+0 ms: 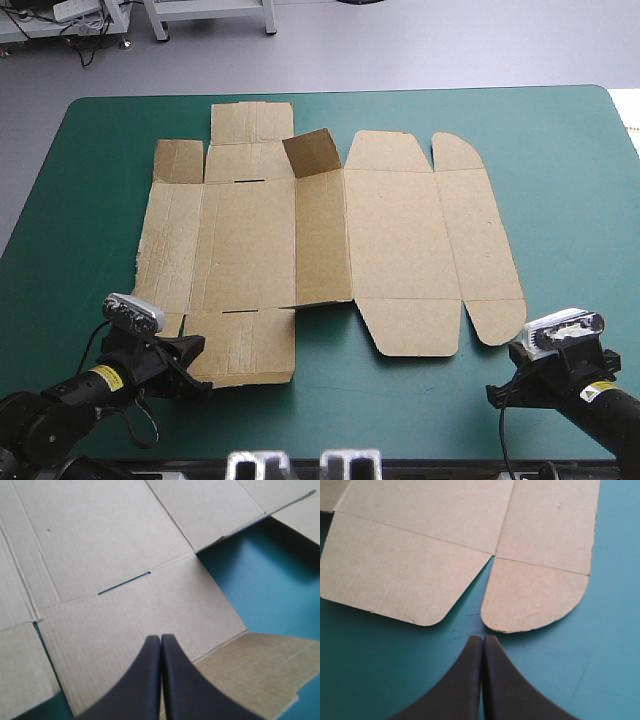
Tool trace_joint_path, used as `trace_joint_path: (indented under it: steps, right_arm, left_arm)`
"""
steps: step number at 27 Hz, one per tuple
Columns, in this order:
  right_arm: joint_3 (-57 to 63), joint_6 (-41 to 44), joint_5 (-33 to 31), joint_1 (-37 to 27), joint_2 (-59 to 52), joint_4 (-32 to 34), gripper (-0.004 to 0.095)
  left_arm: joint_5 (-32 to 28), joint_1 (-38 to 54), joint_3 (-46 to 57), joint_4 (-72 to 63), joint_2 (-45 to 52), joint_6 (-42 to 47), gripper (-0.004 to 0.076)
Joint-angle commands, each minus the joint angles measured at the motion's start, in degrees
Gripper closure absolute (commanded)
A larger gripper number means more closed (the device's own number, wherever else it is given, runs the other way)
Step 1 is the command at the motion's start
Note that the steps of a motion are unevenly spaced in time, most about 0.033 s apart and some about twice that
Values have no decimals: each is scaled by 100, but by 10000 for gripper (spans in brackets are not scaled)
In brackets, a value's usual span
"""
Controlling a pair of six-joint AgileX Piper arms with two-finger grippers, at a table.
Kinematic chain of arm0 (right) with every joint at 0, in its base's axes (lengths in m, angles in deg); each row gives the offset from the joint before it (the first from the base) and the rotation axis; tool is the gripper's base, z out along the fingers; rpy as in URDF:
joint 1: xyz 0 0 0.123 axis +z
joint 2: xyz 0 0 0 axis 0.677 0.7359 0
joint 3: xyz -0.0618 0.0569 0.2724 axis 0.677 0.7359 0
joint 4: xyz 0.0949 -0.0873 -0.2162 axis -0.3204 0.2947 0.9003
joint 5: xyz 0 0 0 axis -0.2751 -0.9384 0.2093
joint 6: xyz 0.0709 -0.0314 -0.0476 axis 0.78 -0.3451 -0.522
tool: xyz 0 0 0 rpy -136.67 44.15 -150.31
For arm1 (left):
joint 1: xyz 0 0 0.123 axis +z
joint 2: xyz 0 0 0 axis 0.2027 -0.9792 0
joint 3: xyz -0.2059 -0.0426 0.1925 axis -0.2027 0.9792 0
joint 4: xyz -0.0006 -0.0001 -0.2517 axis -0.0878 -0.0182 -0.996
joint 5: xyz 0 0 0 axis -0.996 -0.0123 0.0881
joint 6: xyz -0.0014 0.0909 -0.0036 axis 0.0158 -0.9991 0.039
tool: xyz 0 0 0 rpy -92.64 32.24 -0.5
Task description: Fold the box
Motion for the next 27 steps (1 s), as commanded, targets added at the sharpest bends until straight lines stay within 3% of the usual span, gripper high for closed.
trace_joint_path:
  steps: [1,5,12,16,19,21,23,24,26,27]
  right_arm:
    - [-133,-182,261,17,52,-483,932]
    - [-133,-1012,261,17,167,-986,932]
    - [-330,-1325,390,17,875,-1178,931]
    - [-514,-1668,413,17,1094,-1269,931]
    - [-592,-1668,426,17,1199,-1327,931]
    - [-592,-1672,468,17,1199,-1399,931]
    - [-592,-1672,495,17,1199,-1409,931]
    - [-592,-1672,495,17,1199,-1445,931]
    - [-592,-1736,508,17,1199,-1434,931]
    - [-592,-1749,508,17,1199,-1434,931]
  left_arm:
    - [-203,-26,-466,-28,-378,29,734]
    - [-32,-26,-1026,118,-995,3,696]
    - [83,295,-1480,133,-1892,28,445]
    - [83,1126,-1407,-27,-1979,-196,420]
    - [196,1940,-1408,-579,-1968,-974,420]
    - [556,2596,-1431,-1286,-2046,-1756,420]
    - [1276,3387,-1454,-2534,-2314,-2793,411]
    - [1918,3773,-1501,-3131,-2634,-3338,381]
    - [2887,4275,-1861,-3275,-3256,-3559,307]
    - [3024,4400,-2025,-3275,-3469,-3520,274]
